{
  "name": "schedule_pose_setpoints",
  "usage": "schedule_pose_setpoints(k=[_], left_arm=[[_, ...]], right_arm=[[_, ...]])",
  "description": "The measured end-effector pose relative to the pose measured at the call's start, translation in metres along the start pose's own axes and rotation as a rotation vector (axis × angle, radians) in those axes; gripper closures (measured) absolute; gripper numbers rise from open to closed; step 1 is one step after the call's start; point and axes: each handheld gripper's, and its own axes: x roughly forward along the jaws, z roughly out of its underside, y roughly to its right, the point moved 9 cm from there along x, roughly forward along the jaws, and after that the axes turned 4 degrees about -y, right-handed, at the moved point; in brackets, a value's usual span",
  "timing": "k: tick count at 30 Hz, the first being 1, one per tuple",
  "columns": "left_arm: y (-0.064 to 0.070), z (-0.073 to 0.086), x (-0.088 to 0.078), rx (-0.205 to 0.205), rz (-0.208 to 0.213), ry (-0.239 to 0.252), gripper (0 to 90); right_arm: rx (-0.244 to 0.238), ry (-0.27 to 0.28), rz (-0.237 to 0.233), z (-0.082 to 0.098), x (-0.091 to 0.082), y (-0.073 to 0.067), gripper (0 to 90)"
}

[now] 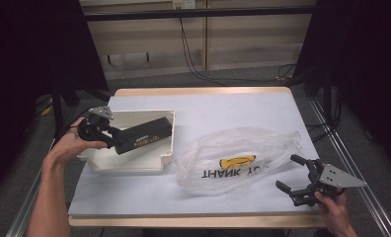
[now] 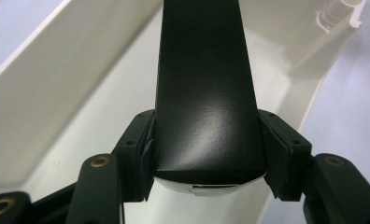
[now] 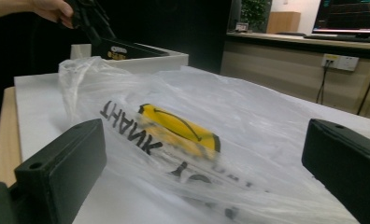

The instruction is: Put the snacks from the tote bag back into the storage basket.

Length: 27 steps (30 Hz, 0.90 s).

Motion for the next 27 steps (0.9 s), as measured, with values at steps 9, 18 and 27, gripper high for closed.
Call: schedule_pose_setpoints(k=[9,18,27], left_arm=[[-0.006,0.000,0.012,-0.009,-0.001,-0.015,43.2],[-0.012,0.002,0.023,-0.002,-0.019,-0.039,43.2],[-0.019,0.003,0.032,-0.001,-0.037,-0.083,43.0]], right_arm=[[0.005,-0.015,-0.035,-0.002,0.000,-0.009,0.0],[0.002,-0.030,-0.056,-0.002,0.000,-0.010,0.0],[-0.029,-0.048,-0.059,-0.003,0.002,-0.013,0.0]])
